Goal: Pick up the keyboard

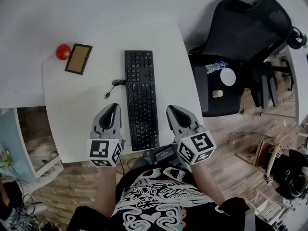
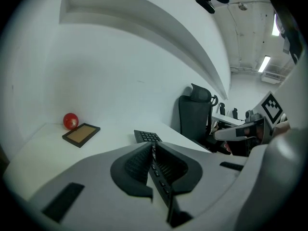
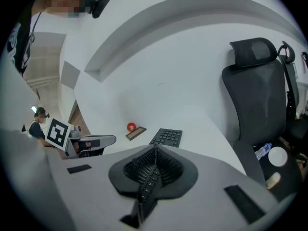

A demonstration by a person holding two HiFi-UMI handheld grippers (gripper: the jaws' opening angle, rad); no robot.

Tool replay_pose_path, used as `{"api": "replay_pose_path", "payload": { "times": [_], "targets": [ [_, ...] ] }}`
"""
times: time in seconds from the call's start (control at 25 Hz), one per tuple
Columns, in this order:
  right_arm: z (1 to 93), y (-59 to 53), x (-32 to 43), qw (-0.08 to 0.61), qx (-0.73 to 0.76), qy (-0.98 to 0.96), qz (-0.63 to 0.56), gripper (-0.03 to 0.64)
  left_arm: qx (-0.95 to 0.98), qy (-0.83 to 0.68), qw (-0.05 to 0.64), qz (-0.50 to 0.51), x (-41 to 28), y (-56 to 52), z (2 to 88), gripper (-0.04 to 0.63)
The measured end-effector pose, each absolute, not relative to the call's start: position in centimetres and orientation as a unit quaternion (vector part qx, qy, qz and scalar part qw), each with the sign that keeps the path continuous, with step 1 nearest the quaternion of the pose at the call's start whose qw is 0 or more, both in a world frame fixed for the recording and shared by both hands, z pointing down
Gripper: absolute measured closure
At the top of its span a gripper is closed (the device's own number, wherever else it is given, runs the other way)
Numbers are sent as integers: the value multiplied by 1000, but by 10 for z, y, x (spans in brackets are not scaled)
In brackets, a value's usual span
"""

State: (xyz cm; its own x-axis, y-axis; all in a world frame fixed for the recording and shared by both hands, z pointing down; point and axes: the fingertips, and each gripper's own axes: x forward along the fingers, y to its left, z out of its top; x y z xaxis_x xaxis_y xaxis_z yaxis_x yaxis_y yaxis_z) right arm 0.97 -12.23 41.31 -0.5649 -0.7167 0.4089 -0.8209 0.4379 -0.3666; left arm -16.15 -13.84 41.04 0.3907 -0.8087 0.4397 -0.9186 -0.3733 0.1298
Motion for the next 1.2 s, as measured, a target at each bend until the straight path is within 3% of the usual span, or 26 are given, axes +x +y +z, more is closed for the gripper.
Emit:
{"api": "replay_pose_path", "payload": {
  "times": [0.64,0.92,1.2],
  "targets": [
    [495,-128,1,170,416,-829,333,586,805,-504,227,217,-152,-145,483,561],
    [518,-133,-7,166,390,-826,373,586,795,-500,242,245,-157,-144,507,561],
    [543,-130,-16,181,351,-822,411,584,797,-467,308,228,-149,-138,527,561]
  ]
}}
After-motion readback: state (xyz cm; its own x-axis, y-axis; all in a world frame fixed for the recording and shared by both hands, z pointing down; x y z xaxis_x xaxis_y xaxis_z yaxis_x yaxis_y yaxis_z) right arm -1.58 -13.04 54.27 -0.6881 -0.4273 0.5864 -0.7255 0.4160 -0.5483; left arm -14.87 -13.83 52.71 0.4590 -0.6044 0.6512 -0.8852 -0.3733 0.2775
